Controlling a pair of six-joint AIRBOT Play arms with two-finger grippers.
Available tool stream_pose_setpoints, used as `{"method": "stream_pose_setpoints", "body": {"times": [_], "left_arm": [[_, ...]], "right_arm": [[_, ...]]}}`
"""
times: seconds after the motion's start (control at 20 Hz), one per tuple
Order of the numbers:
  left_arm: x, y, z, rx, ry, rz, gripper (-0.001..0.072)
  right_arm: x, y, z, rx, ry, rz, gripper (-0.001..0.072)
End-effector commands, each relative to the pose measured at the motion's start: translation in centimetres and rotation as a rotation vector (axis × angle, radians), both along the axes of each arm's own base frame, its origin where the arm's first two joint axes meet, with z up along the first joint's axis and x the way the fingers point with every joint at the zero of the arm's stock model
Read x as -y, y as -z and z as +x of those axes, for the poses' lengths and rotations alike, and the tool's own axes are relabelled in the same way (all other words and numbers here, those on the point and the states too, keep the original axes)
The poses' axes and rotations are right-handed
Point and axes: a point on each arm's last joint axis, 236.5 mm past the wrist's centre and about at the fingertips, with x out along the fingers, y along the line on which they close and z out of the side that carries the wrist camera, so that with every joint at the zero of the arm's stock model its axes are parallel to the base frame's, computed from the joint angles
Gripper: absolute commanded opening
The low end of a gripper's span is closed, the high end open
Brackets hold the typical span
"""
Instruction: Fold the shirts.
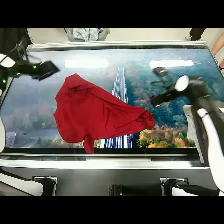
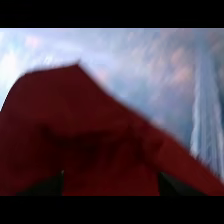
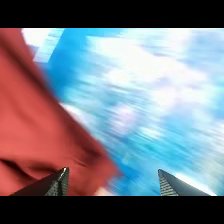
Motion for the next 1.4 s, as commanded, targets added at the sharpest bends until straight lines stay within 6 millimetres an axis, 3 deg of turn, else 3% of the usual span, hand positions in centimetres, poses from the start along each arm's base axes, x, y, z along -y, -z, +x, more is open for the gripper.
{"method": "stream_pose_setpoints", "body": {"times": [0.0, 0.1, 0.2, 0.3, 0.45, 0.55, 0.7, 0.85, 0.9, 1.0, 1.1, 1.25, 1.35], "left_arm": [[-4.5, 4.7, -10.6, -0.438, 0.006, 0.085, 0.0712], [-4.0, 7.6, -15.4, -0.538, 0.0, 0.066, 0.0712], [-2.1, 10.7, -20.1, -0.588, 0.014, 0.029, 0.0712], [-0.3, 13.4, -24.5, -0.626, 0.027, -0.016, 0.0712], [1.1, 16.7, -28.3, -0.682, 0.012, -0.055, 0.0712], [2.5, 17.8, -28.6, -0.676, 0.003, -0.117, 0.0712], [3.5, 18.4, -27.3, -0.626, -0.053, -0.176, 0.0702], [4.0, 19.0, -26.8, -0.618, -0.056, -0.165, 0.0651], [4.1, 19.3, -26.7, -0.622, -0.064, -0.163, 0.06], [4.5, 19.8, -26.6, -0.626, -0.062, -0.157, 0.0397], [4.6, 19.9, -26.2, -0.614, -0.061, -0.15, 0.0046], [4.5, 19.4, -25.7, -0.589, -0.047, -0.143, 0.0028], [4.5, 18.9, -25.6, -0.577, -0.043, -0.143, 0.0028]], "right_arm": [[7.6, -1.7, -4.7, -0.189, 0.078, 0.026, 0.0669], [8.9, 0.6, -8.4, -0.325, 0.109, 0.111, 0.0689], [8.0, 3.4, -11.0, -0.421, 0.101, 0.161, 0.0695], [6.2, 5.4, -12.1, -0.46, 0.064, 0.186, 0.0696], [4.4, 6.4, -12.2, -0.46, -0.009, 0.173, 0.0696], [3.8, 6.4, -11.7, -0.44, -0.022, 0.164, 0.0701], [3.6, 6.3, -11.8, -0.445, -0.023, 0.174, 0.0704], [3.1, 6.1, -12.4, -0.472, -0.026, 0.198, 0.0708], [2.4, 5.9, -12.5, -0.473, -0.03, 0.229, 0.0711], [0.6, 5.6, -12.4, -0.443, -0.063, 0.303, 0.0712], [-0.6, 6.1, -12.6, -0.41, -0.096, 0.348, 0.0713], [-1.8, 7.5, -11.9, -0.36, -0.142, 0.323, 0.0713], [-3.5, 8.1, -9.9, -0.269, -0.202, 0.253, 0.0712]]}}
